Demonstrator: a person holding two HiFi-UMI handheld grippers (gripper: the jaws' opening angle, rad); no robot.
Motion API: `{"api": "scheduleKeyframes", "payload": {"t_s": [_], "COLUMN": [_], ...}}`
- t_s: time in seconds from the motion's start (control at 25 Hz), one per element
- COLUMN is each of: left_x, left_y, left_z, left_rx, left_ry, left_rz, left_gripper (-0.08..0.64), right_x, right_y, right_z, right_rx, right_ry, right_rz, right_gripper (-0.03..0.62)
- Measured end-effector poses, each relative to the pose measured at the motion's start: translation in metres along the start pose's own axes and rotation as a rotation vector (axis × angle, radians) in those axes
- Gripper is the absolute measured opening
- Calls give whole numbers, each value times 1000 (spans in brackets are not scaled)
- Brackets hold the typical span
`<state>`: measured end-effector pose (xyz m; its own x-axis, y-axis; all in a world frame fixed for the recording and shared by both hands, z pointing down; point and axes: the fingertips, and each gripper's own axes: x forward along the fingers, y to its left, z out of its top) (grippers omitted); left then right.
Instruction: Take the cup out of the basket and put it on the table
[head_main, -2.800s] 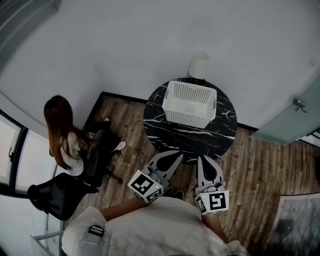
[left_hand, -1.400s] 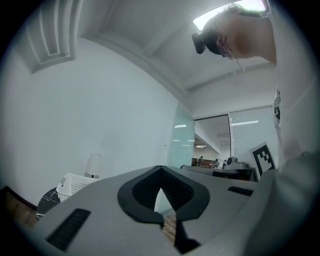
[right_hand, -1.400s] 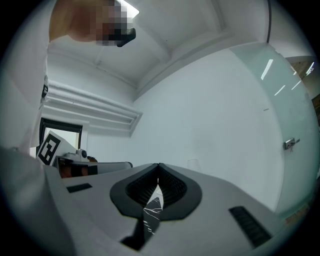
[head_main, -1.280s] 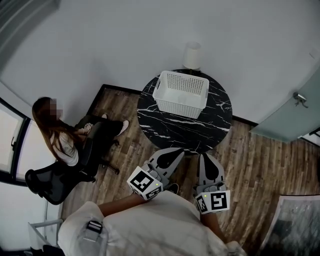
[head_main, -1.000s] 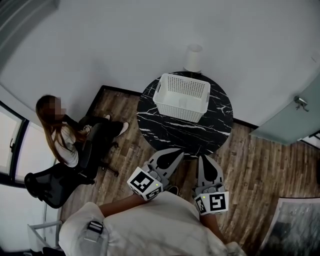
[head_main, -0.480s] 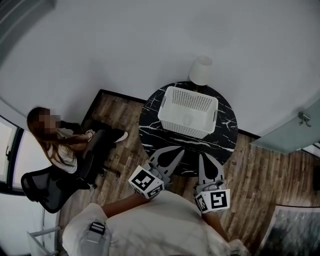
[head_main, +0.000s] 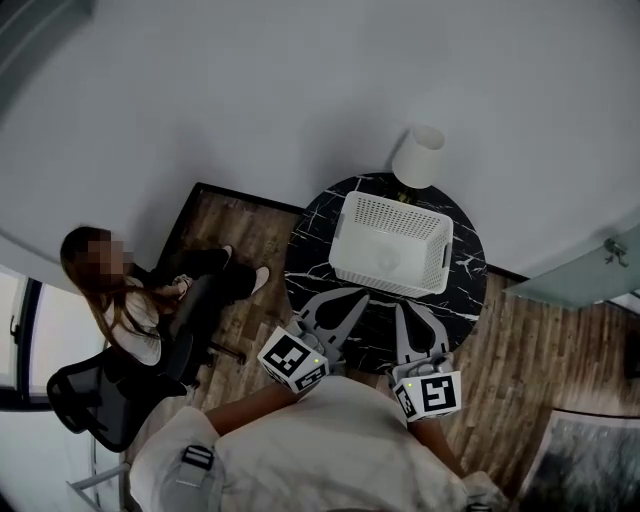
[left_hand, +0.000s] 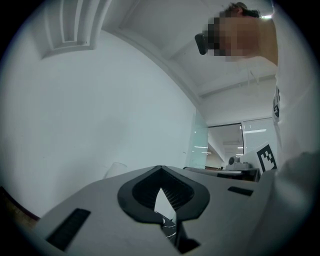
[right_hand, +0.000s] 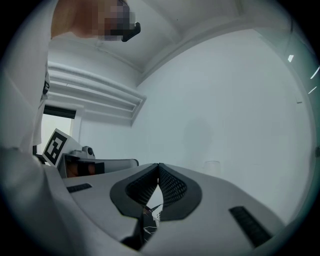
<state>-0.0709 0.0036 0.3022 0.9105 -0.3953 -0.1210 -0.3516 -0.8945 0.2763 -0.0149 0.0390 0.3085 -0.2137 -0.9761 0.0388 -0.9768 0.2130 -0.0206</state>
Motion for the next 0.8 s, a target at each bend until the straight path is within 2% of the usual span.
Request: {"api": "scheduleKeyframes", "payload": {"t_s": [0.32, 0.8], "left_x": [14, 51], "left_y": [26, 7], "left_z": [5, 2], "left_rx": [-9, 12], "left_ry": [23, 35], "left_rz": [-31, -44], "left_gripper": [5, 5], "right_x": [31, 24], "right_y": [-8, -45], "right_z": [-10, -3], "right_rx": [18, 11], "right_ry": [25, 0], "right_rz": [-36, -56], "right_gripper": [6, 6]}}
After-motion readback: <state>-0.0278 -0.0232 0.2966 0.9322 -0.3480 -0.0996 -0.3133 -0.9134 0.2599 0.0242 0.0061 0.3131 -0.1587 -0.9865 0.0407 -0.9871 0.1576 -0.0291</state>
